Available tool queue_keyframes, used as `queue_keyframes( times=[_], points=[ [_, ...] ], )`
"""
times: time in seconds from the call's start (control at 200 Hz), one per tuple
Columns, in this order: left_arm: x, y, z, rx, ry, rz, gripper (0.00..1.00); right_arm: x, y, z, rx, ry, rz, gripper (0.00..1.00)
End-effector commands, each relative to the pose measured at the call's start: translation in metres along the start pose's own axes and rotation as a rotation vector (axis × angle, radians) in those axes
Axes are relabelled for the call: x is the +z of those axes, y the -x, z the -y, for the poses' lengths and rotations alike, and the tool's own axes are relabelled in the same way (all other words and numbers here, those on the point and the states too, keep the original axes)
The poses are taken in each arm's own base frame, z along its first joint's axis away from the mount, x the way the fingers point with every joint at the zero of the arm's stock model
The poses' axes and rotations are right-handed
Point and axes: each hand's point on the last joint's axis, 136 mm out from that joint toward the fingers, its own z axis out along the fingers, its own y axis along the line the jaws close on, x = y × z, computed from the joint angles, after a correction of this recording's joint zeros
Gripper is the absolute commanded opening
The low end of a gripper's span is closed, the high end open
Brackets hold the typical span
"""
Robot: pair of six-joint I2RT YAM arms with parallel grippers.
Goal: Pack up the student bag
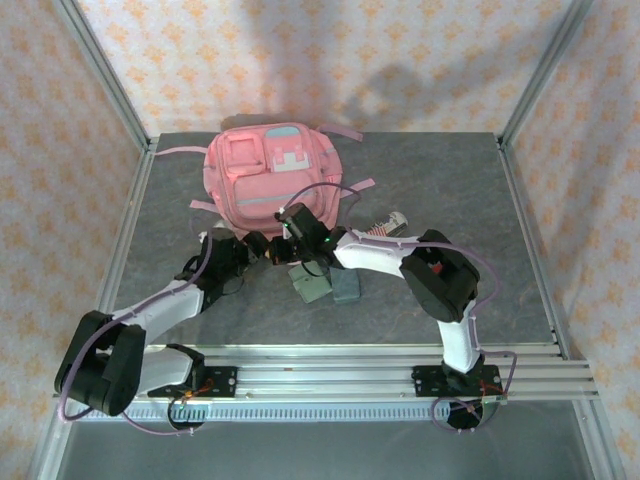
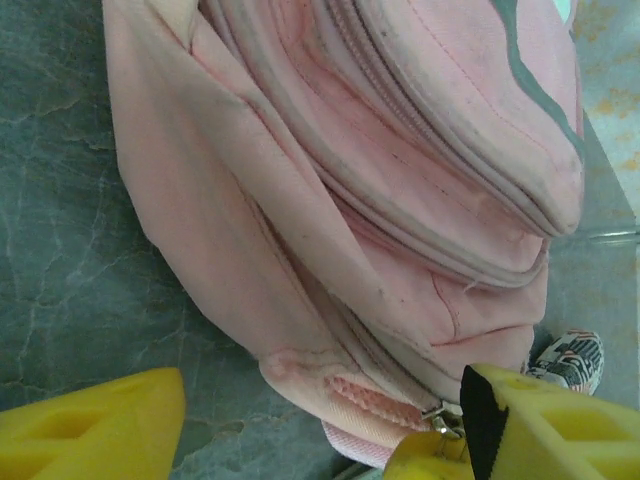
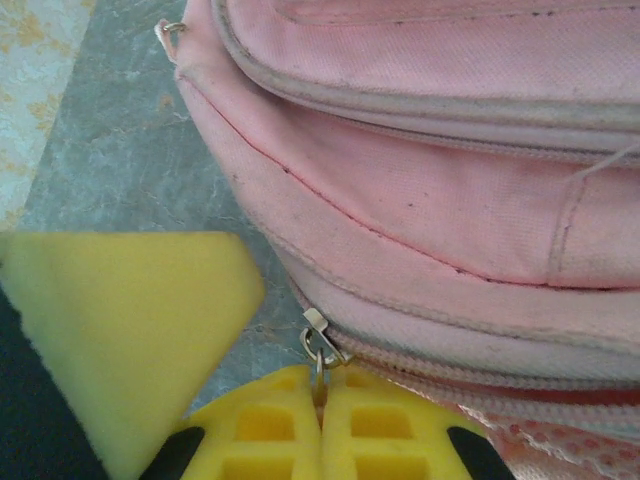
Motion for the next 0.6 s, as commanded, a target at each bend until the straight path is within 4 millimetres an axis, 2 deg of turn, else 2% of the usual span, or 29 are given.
queue_keyframes(
  times=[0.0,0.14,0.24,0.3,0.355,0.43,0.496,0.596],
  points=[
    [0.007,0.019,0.019,-0.028,-0.067,0.099,0.74,0.001,0.007,-0.027,-0.020,0.084,0.022,0.00],
    [0.025,0.023,0.024,-0.015,-0.061,0.110,0.72,0.002,0.003,-0.031,-0.039,0.078,0.011,0.00],
    [0.039,0.019,0.018,-0.022,-0.030,0.088,0.59,0.000,0.002,-0.031,-0.039,0.076,0.009,0.00],
    [0.045,0.015,0.010,-0.029,-0.006,0.077,0.45,-0.003,0.002,-0.030,-0.043,0.071,0.015,0.00],
    [0.047,0.012,0.006,-0.034,0.003,0.069,0.22,-0.005,0.002,-0.029,-0.048,0.060,0.019,0.00],
    [0.047,0.010,0.001,-0.034,0.011,0.066,0.00,-0.008,0.002,-0.023,-0.061,0.032,0.025,0.00],
    [0.044,0.009,0.000,-0.024,0.012,0.067,0.00,-0.012,0.002,-0.015,-0.066,0.007,0.028,0.00],
    [0.037,0.010,-0.002,-0.008,0.017,0.075,0.00,-0.020,0.002,0.012,-0.038,-0.047,0.025,0.00]
  ],
)
